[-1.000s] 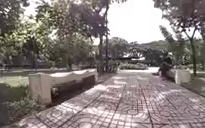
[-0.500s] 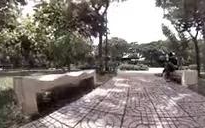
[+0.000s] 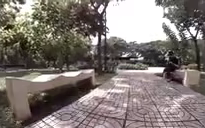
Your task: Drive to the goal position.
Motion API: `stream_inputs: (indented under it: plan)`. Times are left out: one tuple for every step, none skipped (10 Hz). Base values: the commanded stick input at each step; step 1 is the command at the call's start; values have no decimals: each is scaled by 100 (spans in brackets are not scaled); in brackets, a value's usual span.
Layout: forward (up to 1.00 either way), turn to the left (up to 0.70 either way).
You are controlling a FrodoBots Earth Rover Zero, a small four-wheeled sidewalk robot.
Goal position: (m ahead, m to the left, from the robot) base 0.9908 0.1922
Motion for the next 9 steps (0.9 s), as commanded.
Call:
stream_inputs:
  plan:
    - [0, 0]
    - [0, 0]
    - [0, -23]
    - [0, -32]
    - [0, 0]
    - [0, 0]
    - [0, 0]
    - [0, 0]
    - [0, 0]
